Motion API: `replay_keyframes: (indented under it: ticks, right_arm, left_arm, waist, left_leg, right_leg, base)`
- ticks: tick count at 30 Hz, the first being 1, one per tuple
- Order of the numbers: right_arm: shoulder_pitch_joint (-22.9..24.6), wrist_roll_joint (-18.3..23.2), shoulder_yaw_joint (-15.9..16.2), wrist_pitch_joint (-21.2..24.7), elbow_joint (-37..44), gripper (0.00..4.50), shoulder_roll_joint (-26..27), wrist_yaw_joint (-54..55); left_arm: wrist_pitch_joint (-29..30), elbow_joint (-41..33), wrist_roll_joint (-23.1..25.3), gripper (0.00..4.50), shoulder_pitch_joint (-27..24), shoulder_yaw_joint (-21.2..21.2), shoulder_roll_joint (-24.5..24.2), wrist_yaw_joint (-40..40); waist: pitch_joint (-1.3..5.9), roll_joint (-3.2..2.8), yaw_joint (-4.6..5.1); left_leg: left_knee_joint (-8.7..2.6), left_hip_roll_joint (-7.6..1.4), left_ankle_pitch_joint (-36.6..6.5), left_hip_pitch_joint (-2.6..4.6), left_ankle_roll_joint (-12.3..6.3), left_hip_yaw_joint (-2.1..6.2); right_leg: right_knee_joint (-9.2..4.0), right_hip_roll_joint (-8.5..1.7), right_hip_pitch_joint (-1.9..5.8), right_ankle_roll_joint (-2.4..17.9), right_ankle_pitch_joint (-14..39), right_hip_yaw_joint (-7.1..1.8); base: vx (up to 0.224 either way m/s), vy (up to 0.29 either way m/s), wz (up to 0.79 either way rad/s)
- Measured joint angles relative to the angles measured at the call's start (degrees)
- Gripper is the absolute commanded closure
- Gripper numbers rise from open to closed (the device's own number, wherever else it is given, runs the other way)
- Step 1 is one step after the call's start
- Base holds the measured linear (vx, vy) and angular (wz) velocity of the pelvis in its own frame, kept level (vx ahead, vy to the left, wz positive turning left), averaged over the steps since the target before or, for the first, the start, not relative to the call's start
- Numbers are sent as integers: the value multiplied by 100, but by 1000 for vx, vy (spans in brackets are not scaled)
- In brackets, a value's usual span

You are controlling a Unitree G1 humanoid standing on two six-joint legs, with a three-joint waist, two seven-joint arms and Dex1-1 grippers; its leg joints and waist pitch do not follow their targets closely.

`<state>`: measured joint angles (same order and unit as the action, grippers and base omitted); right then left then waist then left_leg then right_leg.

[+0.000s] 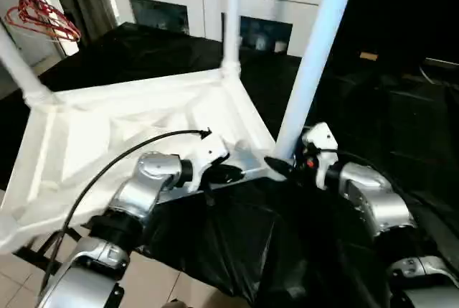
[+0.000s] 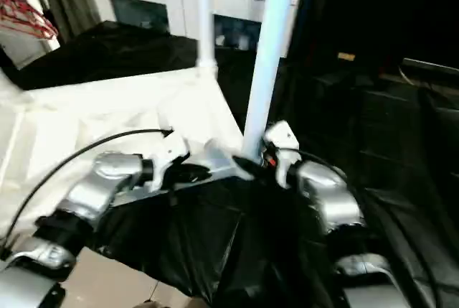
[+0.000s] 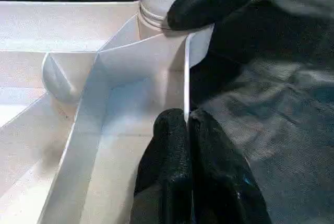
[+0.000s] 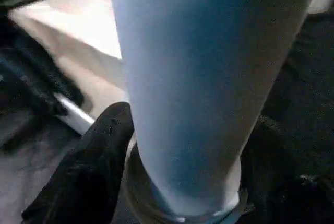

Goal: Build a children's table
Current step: Rotate leg to tighten

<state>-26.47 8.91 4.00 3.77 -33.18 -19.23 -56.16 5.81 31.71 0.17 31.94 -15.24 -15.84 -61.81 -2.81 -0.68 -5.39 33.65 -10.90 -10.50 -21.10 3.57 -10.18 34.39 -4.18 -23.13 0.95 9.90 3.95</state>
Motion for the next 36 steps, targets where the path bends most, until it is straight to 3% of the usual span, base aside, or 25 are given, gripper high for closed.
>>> replay_keyframes:
  ticks: [4, 13, 25, 29, 36]
  right_arm:
    - [114, 181, 103, 110, 337, 162, -250, -766]
    - [136, 264, 265, 248, 597, 230, -384, -1181]
    - [272, 246, 320, 304, 832, 251, -443, -1214]
    - [375, 187, 175, 307, 806, 251, -294, -709]
    - [-7, -161, -199, 223, 99, 254, 408, 1366]
  left_arm:
    - [1, -233, -118, 450, -145, -41, -199, -420]
    - [9, -449, -224, 450, -266, -53, -369, -806]
    - [28, -502, -233, 450, -294, -83, -367, -810]
    - [1, -272, -60, 450, -193, -82, -126, -458]
    - [60, 391, 196, 450, 233, -71, 412, 770]
  waist:
    - [-3, -1, -25]
    - [-3, 0, -81]
    - [-2, -1, -124]
    - [-1, -4, -125]
    - [1, 3, 20]
  left_leg:
    - [2, -3, 1, 1, -1, -1]
    - [2, -3, 0, -1, 0, -4]
    - [6, -2, 0, 0, 0, -5]
    - [10, 0, 4, 5, -5, -12]
    - [18, 2, 7, 19, -9, -13]
  right_leg:
    - [4, 0, -1, 0, 0, 2]
    - [2, -1, -1, -2, 2, 1]
    - [3, -4, 2, -3, 2, 1]
    - [4, -11, 11, -4, 2, -1]
    - [3, -13, 22, -28, 14, -3]
  base:
    - [0, 0, 0]
    - [0, 0, 0]
    - [0, 0, 0]
    - [0, 0, 0]
    - [0, 0, 0]
